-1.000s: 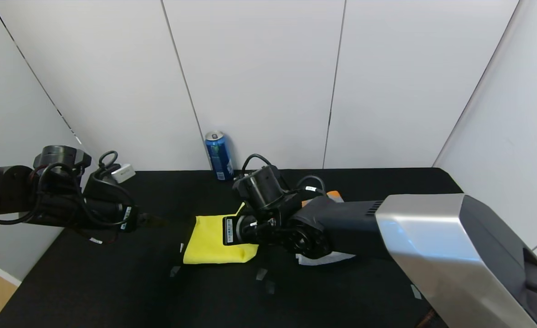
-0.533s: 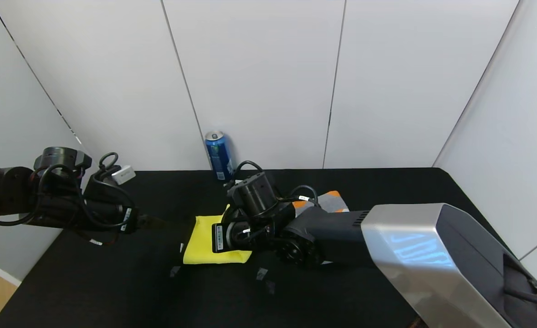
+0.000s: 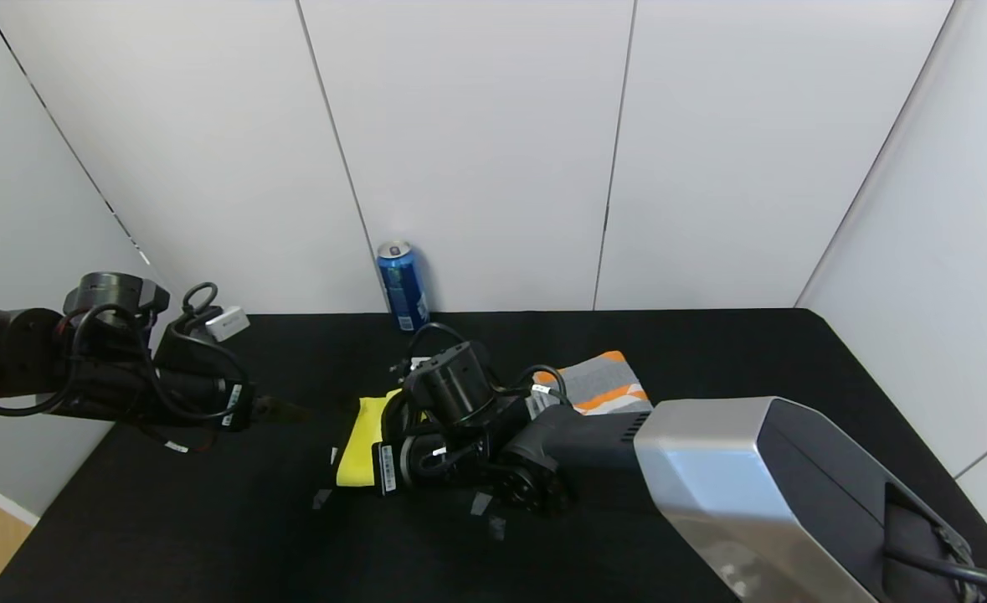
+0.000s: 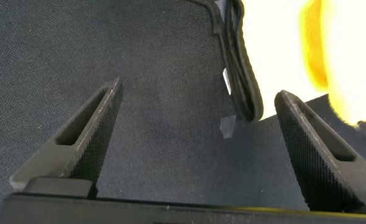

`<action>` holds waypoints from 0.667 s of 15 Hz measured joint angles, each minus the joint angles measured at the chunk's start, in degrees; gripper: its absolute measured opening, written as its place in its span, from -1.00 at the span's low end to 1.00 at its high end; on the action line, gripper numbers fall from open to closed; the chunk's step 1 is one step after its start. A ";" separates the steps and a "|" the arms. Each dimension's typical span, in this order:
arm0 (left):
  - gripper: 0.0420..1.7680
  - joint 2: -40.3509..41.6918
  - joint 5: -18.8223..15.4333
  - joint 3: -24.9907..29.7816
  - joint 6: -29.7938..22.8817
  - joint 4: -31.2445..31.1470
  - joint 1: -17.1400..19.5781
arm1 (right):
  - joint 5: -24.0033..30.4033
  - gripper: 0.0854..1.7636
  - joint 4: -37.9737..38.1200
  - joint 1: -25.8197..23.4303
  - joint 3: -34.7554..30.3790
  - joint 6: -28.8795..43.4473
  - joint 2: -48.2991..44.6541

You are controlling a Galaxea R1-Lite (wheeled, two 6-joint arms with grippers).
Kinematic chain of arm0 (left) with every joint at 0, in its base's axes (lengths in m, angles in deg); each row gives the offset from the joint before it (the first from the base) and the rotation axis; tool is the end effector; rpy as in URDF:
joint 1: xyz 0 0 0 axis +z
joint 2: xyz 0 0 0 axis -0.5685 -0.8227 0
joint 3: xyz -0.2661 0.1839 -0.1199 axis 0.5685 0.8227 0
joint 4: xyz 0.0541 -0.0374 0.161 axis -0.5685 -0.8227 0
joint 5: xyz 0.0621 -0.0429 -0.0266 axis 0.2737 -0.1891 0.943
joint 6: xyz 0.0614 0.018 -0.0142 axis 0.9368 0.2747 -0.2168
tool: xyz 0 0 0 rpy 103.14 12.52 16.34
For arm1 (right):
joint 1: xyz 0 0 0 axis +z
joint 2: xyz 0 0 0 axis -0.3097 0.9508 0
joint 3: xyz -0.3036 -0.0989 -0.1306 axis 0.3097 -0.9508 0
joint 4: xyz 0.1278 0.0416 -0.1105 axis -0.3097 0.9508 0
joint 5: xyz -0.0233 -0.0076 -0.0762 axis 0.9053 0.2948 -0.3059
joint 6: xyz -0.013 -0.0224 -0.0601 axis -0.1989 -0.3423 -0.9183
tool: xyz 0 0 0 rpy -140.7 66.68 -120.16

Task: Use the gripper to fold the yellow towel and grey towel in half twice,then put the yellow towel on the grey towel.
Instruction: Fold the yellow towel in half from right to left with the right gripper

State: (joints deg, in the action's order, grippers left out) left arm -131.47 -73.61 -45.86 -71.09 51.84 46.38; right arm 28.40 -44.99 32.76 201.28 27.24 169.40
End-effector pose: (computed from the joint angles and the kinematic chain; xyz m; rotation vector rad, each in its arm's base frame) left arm 0.3713 0.0496 0.1566 -0.0103 0.8416 -0.3307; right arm 0.3587 0.4632 0.0903 0.2308 0.7789 0.9311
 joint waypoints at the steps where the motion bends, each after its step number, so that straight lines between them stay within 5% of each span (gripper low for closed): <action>1: 0.94 -0.06 0.02 0.00 0.00 -0.02 0.00 | 1.01 -0.95 -0.06 -0.02 0.00 -0.05 0.20; 6: 0.94 -0.37 0.02 0.04 -0.02 0.05 0.09 | 3.06 -0.95 -1.65 0.09 0.00 -0.17 1.32; 10: 0.94 -0.50 0.02 0.33 0.00 0.06 0.09 | 4.84 -0.20 -2.33 0.09 0.00 -0.22 1.65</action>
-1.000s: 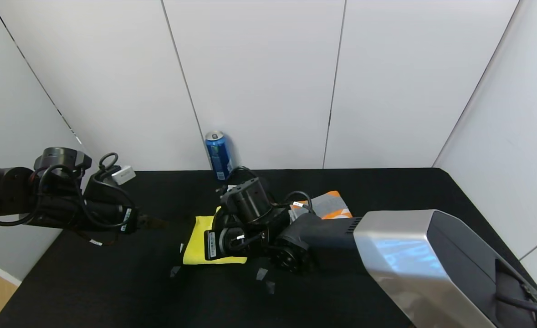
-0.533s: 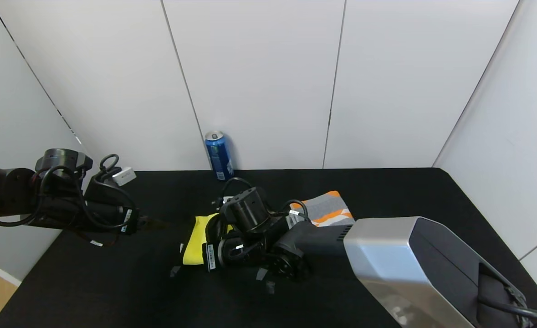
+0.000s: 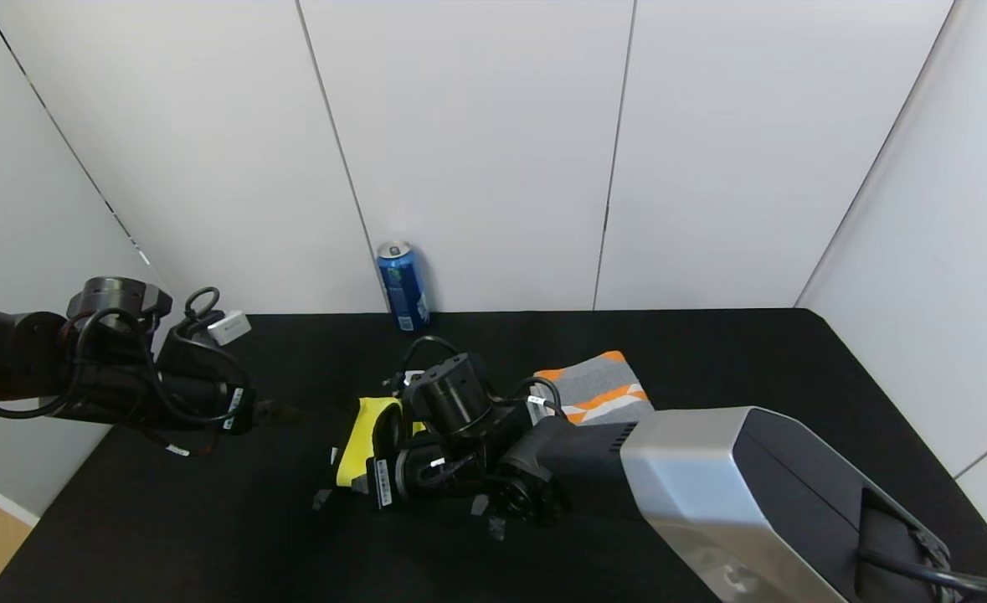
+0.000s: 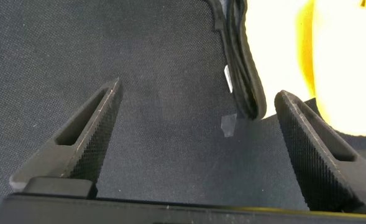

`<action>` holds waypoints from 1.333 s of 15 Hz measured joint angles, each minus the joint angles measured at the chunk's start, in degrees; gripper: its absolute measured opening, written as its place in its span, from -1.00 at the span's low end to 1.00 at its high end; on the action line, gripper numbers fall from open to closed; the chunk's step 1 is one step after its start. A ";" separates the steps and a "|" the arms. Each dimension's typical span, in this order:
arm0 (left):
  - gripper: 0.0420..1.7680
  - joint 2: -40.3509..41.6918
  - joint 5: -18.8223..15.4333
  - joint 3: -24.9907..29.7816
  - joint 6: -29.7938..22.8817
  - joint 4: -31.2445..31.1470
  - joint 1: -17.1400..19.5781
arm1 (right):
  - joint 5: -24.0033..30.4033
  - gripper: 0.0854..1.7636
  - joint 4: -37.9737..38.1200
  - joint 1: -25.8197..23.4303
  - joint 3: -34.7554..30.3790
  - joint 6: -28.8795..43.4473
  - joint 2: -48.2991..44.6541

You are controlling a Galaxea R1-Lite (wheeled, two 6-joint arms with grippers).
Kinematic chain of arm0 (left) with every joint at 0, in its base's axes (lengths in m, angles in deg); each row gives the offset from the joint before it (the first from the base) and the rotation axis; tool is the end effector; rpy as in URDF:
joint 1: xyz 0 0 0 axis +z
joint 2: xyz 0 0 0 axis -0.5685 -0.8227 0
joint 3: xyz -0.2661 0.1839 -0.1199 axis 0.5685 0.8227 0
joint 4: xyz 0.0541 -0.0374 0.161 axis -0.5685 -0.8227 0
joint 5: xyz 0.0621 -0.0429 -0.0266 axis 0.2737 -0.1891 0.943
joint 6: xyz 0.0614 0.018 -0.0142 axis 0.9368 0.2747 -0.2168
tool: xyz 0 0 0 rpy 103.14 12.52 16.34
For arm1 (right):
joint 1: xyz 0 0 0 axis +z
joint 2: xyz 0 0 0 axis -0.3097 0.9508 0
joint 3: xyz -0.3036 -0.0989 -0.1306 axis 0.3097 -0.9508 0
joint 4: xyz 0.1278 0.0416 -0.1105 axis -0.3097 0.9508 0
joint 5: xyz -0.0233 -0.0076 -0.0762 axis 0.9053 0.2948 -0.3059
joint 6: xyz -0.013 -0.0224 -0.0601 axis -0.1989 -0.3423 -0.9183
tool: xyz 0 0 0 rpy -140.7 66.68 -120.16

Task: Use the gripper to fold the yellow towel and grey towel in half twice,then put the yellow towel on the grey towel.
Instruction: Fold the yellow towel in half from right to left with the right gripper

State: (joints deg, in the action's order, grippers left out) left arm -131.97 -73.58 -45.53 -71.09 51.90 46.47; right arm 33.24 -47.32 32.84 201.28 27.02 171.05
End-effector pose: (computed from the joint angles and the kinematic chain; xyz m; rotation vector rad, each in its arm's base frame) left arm 0.3718 0.0503 0.1520 -0.0154 0.8543 -0.3301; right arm 0.3565 0.4703 0.0792 0.2442 0.7971 1.0161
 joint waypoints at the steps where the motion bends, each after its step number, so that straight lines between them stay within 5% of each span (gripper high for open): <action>1: 0.94 0.00 0.00 0.00 -0.02 -0.01 0.00 | 0.01 -0.07 -0.82 0.00 0.00 0.02 0.01; 9: 0.94 0.00 0.00 0.02 -0.02 -0.06 0.00 | 1.16 0.57 -6.05 0.60 0.00 -1.69 -0.38; 20: 0.94 0.33 0.00 0.09 -0.02 -0.09 0.02 | 1.27 0.85 -4.61 0.90 -0.15 -5.23 -4.79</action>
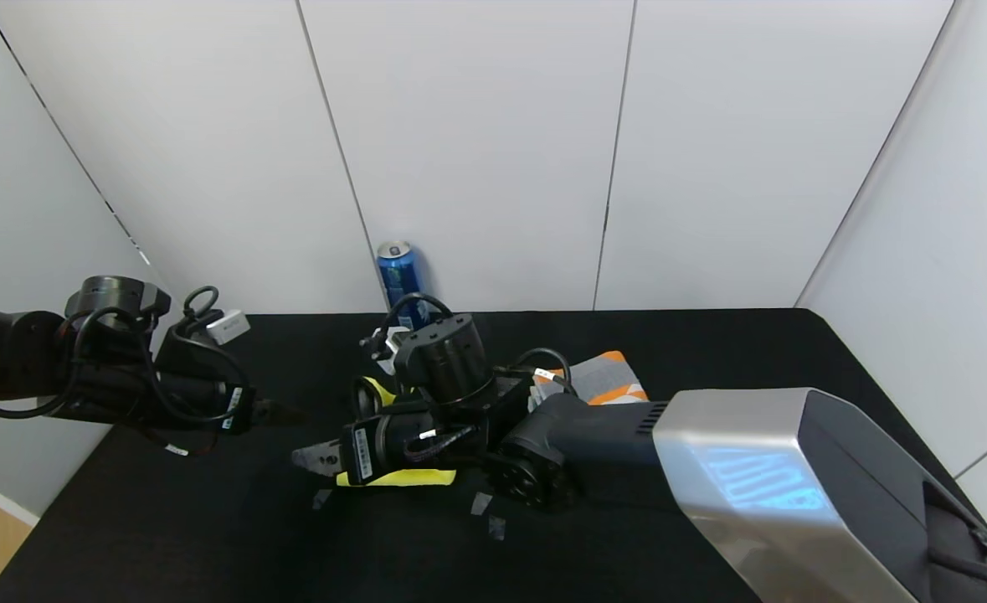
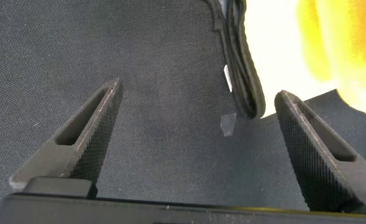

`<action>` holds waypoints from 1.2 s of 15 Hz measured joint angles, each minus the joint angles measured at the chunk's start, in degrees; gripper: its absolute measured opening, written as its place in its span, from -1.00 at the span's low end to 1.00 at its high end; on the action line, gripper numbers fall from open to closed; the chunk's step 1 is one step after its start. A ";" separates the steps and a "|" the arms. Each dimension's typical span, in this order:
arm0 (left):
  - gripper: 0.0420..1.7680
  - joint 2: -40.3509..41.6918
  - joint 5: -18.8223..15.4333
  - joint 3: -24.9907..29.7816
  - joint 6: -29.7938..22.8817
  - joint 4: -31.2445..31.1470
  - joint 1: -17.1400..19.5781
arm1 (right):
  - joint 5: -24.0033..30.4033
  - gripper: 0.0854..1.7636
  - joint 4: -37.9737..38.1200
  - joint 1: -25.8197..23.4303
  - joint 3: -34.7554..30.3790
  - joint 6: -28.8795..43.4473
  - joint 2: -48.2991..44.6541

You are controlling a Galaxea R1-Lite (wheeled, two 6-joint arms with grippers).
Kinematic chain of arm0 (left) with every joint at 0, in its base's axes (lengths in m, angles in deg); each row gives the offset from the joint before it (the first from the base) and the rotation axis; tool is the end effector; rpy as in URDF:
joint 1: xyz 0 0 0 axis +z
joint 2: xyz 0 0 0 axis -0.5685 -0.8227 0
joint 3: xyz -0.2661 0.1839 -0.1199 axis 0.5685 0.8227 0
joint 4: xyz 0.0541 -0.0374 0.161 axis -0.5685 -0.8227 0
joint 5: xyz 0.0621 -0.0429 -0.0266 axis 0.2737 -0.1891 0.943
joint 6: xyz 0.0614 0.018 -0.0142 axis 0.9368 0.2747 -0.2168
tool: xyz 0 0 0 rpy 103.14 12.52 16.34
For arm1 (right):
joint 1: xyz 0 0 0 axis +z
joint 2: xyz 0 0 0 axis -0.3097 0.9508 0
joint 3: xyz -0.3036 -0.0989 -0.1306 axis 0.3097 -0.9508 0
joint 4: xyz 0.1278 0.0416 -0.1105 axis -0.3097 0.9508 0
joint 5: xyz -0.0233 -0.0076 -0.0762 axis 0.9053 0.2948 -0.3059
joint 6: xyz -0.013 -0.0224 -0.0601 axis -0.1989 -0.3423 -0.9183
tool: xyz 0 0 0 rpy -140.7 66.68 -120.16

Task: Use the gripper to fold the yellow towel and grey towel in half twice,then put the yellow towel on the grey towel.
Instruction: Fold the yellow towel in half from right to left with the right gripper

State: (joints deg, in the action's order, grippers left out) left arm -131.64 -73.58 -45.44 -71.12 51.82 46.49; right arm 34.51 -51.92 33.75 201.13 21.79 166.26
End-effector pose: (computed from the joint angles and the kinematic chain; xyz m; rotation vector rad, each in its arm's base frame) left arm 0.3705 0.0502 0.1537 -0.0151 0.8517 -0.3293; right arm 0.3449 0.4730 0.1380 0.2158 0.6004 1.1339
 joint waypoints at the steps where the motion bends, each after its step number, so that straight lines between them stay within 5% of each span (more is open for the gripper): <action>1: 0.94 0.09 -0.02 0.06 0.02 0.05 0.00 | 0.02 0.86 0.00 -0.07 0.02 -0.88 -0.35; 18: 0.94 0.63 0.00 0.30 0.09 0.09 0.00 | -2.63 0.92 -0.35 -1.43 -0.07 -22.60 -1.99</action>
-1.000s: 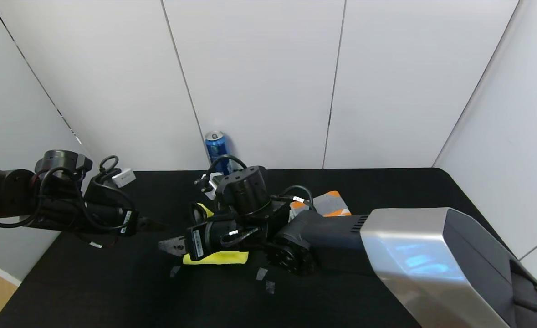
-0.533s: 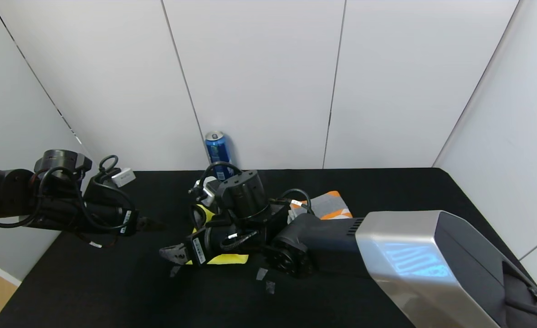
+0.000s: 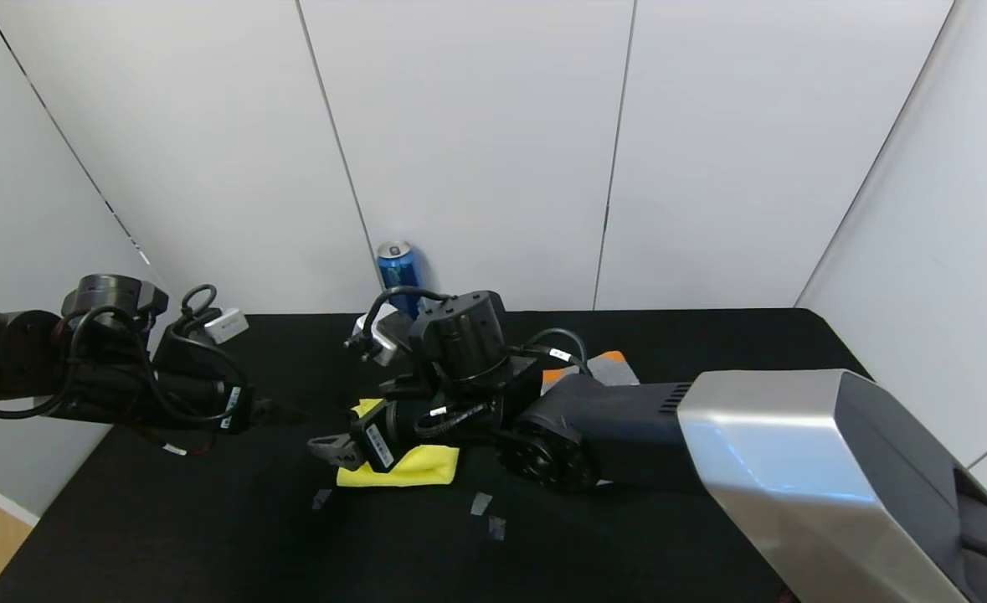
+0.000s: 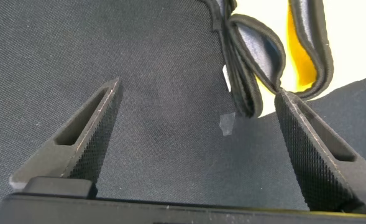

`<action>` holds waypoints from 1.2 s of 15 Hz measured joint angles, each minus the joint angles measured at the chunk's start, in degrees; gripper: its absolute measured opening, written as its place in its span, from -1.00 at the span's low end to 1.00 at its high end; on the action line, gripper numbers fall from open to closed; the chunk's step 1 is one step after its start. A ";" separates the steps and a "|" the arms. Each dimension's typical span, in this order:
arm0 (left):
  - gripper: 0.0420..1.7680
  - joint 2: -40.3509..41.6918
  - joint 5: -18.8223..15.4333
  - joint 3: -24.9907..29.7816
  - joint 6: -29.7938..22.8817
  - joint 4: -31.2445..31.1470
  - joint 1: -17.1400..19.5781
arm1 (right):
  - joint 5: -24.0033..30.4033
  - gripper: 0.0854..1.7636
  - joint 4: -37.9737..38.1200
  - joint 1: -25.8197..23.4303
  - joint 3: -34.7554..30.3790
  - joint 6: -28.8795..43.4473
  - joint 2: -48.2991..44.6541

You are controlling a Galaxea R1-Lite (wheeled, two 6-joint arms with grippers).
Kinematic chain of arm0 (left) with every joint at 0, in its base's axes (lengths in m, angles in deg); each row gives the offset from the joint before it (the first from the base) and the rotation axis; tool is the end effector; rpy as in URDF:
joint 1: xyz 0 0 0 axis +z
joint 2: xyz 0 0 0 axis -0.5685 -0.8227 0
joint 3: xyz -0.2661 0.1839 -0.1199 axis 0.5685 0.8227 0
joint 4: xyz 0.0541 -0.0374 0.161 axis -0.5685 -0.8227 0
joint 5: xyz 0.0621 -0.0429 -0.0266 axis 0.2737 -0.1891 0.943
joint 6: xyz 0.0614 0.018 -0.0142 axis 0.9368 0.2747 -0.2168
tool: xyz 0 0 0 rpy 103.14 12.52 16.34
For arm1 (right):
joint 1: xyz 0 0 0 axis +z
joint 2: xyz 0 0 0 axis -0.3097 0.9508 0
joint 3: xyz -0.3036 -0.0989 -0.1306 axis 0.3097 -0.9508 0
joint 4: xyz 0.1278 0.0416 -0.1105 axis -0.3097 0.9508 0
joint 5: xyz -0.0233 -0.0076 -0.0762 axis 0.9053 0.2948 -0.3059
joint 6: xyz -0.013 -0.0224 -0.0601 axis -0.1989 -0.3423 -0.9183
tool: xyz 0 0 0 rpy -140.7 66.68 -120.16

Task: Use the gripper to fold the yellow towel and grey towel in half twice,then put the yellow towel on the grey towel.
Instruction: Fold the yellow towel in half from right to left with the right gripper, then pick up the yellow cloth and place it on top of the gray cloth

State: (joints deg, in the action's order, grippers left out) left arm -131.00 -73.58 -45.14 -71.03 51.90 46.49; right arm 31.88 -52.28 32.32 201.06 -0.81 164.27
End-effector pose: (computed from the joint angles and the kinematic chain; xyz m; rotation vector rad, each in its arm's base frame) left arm 0.3681 0.0497 0.1566 -0.0111 0.8446 -0.3292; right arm 0.3563 0.4593 0.1584 -0.1144 0.3224 1.1602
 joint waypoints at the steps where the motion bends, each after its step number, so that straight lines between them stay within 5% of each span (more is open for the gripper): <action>1: 0.94 0.24 -0.06 0.00 -0.02 0.00 -0.04 | -0.82 0.92 0.17 -0.23 -0.09 -0.11 -0.57; 8: 0.94 6.14 -3.96 0.50 -2.30 -0.34 -3.86 | -7.63 0.92 5.71 -3.93 -3.89 3.99 -6.91; 14: 0.94 9.23 -4.52 0.66 -14.31 -0.30 -11.01 | -7.58 0.92 14.75 -6.86 -4.85 22.41 -10.01; 18: 0.94 6.95 -5.96 0.52 -22.08 -0.37 -11.58 | -6.97 0.92 18.03 -6.49 -4.78 29.04 -8.72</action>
State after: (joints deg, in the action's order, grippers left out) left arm -124.06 -79.54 -44.61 -93.11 51.54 34.91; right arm 24.90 -34.25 25.83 196.28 28.23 155.55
